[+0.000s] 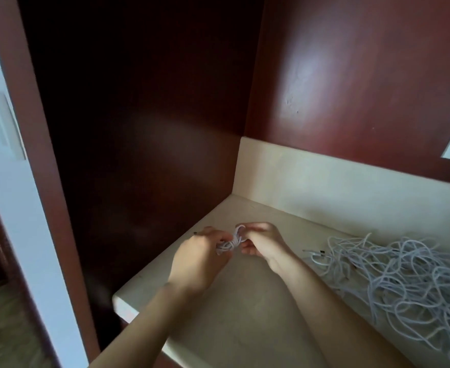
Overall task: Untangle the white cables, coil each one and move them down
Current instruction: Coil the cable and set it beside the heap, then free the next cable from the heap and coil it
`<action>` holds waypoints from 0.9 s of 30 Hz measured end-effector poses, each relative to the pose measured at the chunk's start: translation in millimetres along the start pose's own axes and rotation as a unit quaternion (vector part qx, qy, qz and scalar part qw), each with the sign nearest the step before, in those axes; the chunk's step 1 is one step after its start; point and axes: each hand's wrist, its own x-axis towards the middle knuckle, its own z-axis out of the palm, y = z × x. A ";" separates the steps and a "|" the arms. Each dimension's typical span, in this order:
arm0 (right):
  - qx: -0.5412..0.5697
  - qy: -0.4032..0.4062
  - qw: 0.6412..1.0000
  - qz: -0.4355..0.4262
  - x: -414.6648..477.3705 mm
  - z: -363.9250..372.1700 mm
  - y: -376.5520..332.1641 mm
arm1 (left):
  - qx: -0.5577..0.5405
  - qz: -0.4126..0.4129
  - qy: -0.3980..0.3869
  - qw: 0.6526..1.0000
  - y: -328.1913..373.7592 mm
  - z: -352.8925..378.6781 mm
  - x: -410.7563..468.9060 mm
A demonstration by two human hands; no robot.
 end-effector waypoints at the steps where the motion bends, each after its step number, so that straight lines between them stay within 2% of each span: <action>1: -0.018 -0.007 1.000 0.004 5.1 3.2 -0.4 | 0.029 0.003 0.004 1.000 -3.5 1.9 -0.6; 8: -0.132 -0.010 0.991 -0.016 28.8 20.1 8.6 | 0.151 0.052 0.056 0.986 -15.1 9.7 3.5; 11: -0.196 -0.012 0.978 -0.074 28.7 23.2 8.2 | 0.171 0.055 0.072 0.981 -15.8 11.3 4.5; 15: -0.262 -0.054 0.951 -0.155 16.8 20.9 7.2 | 0.207 0.040 0.064 0.975 -17.3 18.8 8.3; 17: -0.331 -0.040 0.923 -0.191 6.7 10.1 8.7 | 0.214 0.039 0.059 0.974 -13.3 21.4 10.5; 20: -0.447 0.000 0.863 -0.234 -9.1 -20.0 15.7 | 0.173 0.070 0.033 0.982 1.0 24.3 15.0; 24: -0.516 0.123 0.792 -0.302 -30.6 -71.0 15.5 | 0.083 0.088 -0.038 0.992 31.7 37.2 23.8; 26: -0.560 0.163 0.756 -0.296 -38.9 -95.4 15.2 | 0.045 0.113 -0.065 0.990 48.5 48.9 27.8; 27: -0.578 0.160 0.752 -0.273 -43.5 -105.5 15.8 | 0.031 0.122 -0.082 0.989 56.0 56.5 30.0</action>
